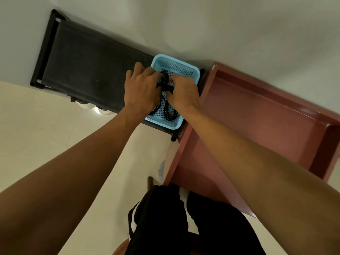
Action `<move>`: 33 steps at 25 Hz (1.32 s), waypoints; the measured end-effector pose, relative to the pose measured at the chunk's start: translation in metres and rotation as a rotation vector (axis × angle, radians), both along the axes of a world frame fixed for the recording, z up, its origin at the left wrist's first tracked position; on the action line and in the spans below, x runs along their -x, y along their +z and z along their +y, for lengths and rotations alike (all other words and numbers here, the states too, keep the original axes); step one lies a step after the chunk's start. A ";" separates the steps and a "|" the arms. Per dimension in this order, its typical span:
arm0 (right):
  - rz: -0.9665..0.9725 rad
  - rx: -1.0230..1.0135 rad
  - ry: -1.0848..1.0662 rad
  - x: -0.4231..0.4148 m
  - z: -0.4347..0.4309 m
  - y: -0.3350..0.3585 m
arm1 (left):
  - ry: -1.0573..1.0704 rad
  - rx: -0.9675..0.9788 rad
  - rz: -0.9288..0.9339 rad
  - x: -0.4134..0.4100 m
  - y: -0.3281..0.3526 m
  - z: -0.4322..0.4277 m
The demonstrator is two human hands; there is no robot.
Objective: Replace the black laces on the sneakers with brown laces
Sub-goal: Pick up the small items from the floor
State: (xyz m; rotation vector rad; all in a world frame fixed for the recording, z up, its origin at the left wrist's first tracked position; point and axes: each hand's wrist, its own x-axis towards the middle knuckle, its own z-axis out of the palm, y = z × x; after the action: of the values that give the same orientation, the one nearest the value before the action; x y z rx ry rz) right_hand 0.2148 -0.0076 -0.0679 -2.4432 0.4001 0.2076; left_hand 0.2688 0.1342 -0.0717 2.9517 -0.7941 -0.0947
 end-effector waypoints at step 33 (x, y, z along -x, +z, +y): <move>-0.160 -0.264 -1.564 0.601 -0.172 0.070 | -1.180 0.088 0.579 0.468 0.064 -0.358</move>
State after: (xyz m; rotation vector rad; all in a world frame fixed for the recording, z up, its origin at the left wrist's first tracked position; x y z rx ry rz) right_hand -0.3860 -0.1792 0.0025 -1.2914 1.8379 -0.5558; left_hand -0.1988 -0.2241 -0.0079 1.7777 -2.1095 -0.8635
